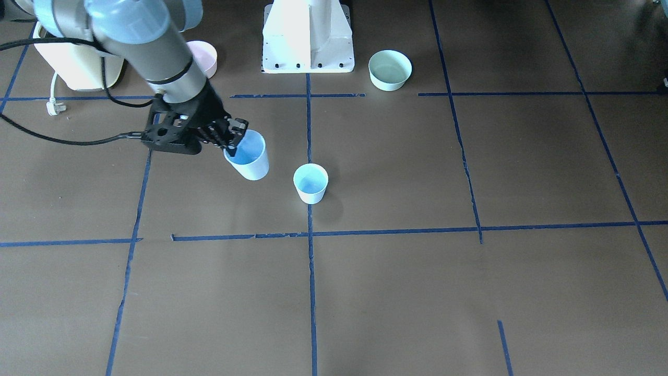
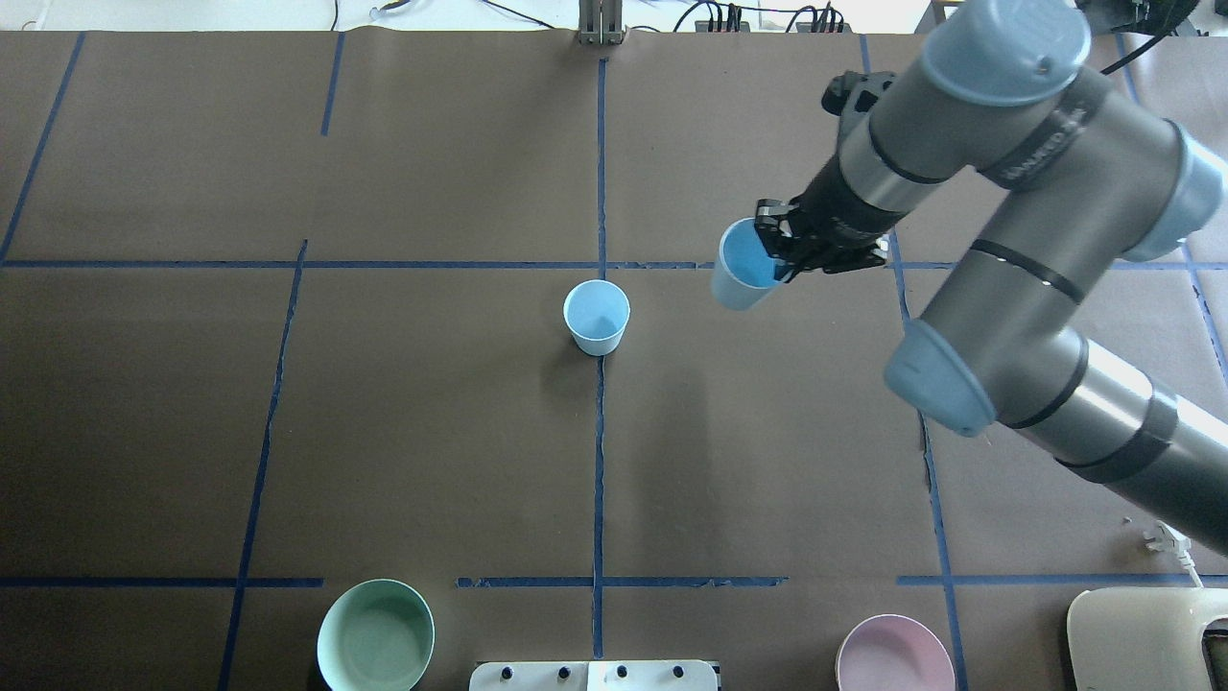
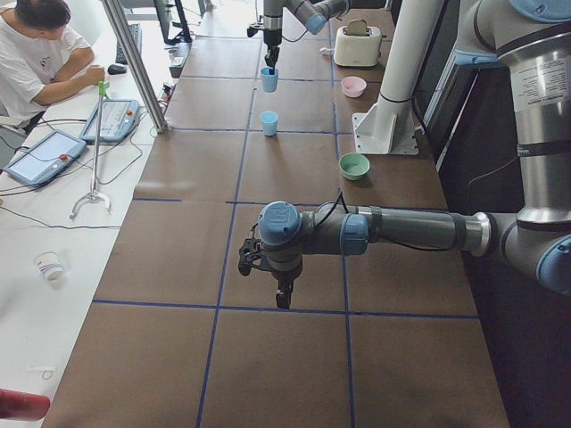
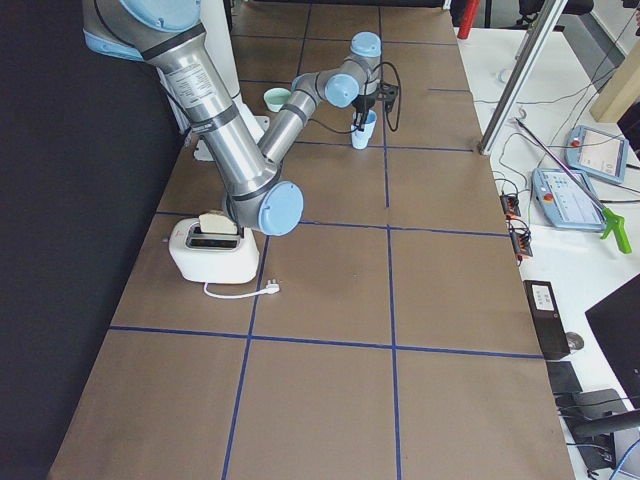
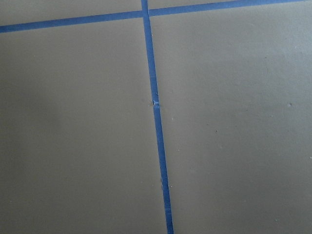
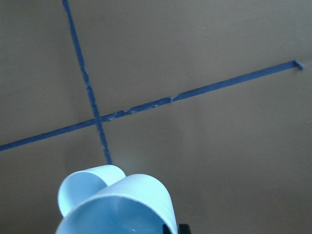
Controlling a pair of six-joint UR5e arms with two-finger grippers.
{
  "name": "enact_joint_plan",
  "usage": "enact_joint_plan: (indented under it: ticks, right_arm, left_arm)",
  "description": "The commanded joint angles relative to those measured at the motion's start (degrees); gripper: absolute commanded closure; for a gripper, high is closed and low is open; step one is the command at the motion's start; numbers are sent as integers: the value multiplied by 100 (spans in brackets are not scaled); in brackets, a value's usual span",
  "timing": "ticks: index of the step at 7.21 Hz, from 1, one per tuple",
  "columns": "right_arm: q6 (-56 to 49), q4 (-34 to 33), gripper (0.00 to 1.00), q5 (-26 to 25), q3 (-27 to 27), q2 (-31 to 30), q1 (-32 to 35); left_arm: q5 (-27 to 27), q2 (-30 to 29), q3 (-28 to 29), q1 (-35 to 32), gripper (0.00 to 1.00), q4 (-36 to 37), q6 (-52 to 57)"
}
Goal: Stack blue cups with both arms
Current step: 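Carry the cup with the right gripper over the centered cup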
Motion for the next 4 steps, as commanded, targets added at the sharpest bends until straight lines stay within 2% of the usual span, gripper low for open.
enact_joint_plan:
  ticks: [1,4]
  right_arm:
    - [520,-42,100,-766,-699,746,-474]
    - [530,-25,100,-979,-860,757,-730]
  left_arm:
    - [-7,0,-6,0,0,0,0]
    - [-7,0,-6,0,0,9,-9]
